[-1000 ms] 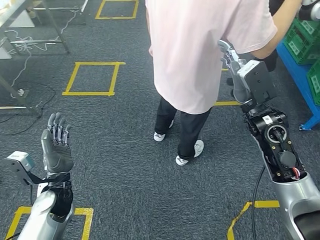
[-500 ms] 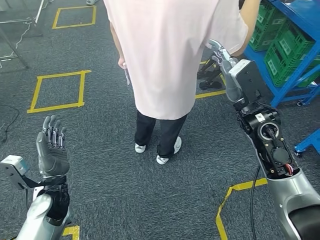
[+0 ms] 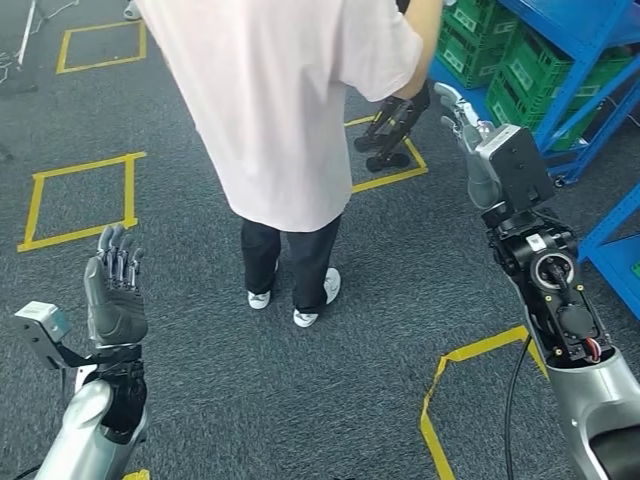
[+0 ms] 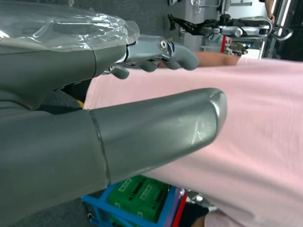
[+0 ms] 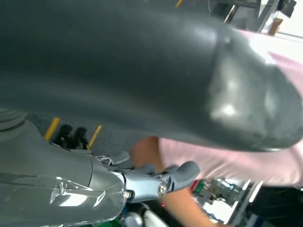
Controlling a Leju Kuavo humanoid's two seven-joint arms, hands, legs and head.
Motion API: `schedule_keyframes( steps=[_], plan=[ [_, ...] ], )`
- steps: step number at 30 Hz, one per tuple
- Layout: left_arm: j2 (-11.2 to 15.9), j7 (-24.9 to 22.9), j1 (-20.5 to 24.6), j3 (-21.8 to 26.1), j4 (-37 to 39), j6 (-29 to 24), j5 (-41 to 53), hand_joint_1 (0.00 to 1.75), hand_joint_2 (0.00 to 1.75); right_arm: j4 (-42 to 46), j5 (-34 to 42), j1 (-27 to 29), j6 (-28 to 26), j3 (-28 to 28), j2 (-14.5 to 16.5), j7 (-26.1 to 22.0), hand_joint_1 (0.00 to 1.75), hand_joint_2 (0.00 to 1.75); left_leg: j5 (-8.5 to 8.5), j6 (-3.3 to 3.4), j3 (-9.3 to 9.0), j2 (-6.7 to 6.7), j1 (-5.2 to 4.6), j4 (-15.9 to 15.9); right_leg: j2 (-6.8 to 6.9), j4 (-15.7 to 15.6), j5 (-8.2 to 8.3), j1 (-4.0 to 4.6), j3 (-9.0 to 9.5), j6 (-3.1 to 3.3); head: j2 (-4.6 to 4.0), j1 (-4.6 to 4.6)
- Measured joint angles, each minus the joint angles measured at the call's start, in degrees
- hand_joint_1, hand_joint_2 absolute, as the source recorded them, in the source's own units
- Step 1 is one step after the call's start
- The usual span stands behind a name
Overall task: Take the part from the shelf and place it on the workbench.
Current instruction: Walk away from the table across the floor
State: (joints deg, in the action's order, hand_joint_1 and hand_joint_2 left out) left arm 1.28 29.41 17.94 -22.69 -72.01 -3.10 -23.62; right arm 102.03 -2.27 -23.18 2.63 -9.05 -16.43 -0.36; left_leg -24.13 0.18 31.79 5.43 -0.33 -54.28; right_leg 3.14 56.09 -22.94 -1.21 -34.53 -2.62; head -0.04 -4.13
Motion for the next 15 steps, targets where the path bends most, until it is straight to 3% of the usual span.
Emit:
schedule_keyframes(
  steps=[2, 4, 6, 7, 8, 9, 10, 13, 15],
  plan=[
    [-0.04, 0.01, 0.06, 0.0, -0.03, -0.04, -0.01, 0.0, 0.0, 0.03, 0.0, 0.07, -0.04, 0.03, 0.01, -0.03, 0.0, 0.0, -0.38, -0.56, -0.09, 0.6, 0.12, -0.3, -1.35, -0.01, 0.19, 0.09, -0.19, 1.11, 0.0, 0.51],
    [-0.05, 0.02, 0.06, 0.0, -0.03, -0.07, -0.01, 0.0, 0.0, 0.09, 0.0, -0.04, -0.09, 0.05, 0.01, -0.08, 0.0, 0.0, -2.48, -1.11, 1.0, -1.2, 0.45, -3.19, -2.49, -0.08, 0.46, 0.1, -0.24, 1.93, 0.0, 0.9],
    [-0.05, 0.03, -0.09, 0.0, -0.03, -0.09, -0.01, 0.0, 0.0, 0.15, 0.0, -0.09, -0.09, -0.03, 0.03, -0.11, 0.0, 0.0, -6.44, -1.26, 4.62, -4.01, 0.58, -10.91, -3.63, -0.11, 0.67, 0.26, -0.41, 2.47, 0.0, 1.28],
    [-0.03, 0.03, -0.25, 0.0, -0.03, -0.17, -0.01, 0.0, 0.0, 0.15, 0.0, -0.05, -0.06, -0.1, 0.04, -0.12, 0.0, 0.0, -8.05, -1.17, 6.84, -4.68, 0.56, -15.21, -4.3, -0.11, 0.76, 0.42, -0.53, 2.64, 0.0, 1.39],
    [-0.02, 0.03, -0.43, 0.0, -0.03, -0.27, -0.01, 0.0, 0.0, 0.15, 0.01, 0.01, -0.03, -0.16, 0.05, -0.13, 0.0, 0.0, -8.78, -0.98, 8.55, -5.04, 0.52, -18.22, -5.04, -0.11, 0.83, 0.6, -0.64, 2.76, 0.0, 1.48],
    [0.02, 0.03, -0.61, 0.0, -0.03, -0.38, -0.01, 0.0, 0.0, 0.15, 0.04, 0.07, -0.02, -0.2, 0.05, -0.13, 0.0, 0.0, -8.35, -0.67, 9.2, -5.21, 0.46, -18.96, -5.8, -0.11, 0.9, 0.77, -0.71, 2.85, 0.0, 1.51],
    [0.05, 0.04, -0.72, 0.0, -0.03, -0.46, -0.01, 0.0, 0.0, 0.15, 0.09, 0.1, -0.01, -0.22, 0.05, -0.13, 0.0, 0.0, -6.85, -0.27, 8.59, -5.41, 0.34, -17.16, -6.55, -0.11, 0.96, 0.89, -0.74, 2.91, 0.0, 1.52],
    [0.11, 0.12, -0.64, 0.0, -0.04, -0.49, -0.01, 0.0, 0.0, 0.15, 0.21, 0.12, -0.02, -0.27, 0.05, -0.13, 0.0, 0.0, -1.04, 1.08, 2.79, -7.65, -0.26, -4.42, -8.57, -0.18, 1.21, 0.93, -0.78, 2.79, 0.0, 1.55],
    [0.05, 0.19, -0.42, 0.0, -0.05, -0.45, -0.01, 0.0, 0.0, 0.18, 0.21, 0.28, -0.08, -0.3, 0.05, 0.11, 0.0, 0.0, 0.02, 1.52, 1.0, -8.32, -0.6, -0.64, -9.63, -0.36, 1.43, 0.75, -0.93, 2.37, 0.0, 1.61]
  ],
)
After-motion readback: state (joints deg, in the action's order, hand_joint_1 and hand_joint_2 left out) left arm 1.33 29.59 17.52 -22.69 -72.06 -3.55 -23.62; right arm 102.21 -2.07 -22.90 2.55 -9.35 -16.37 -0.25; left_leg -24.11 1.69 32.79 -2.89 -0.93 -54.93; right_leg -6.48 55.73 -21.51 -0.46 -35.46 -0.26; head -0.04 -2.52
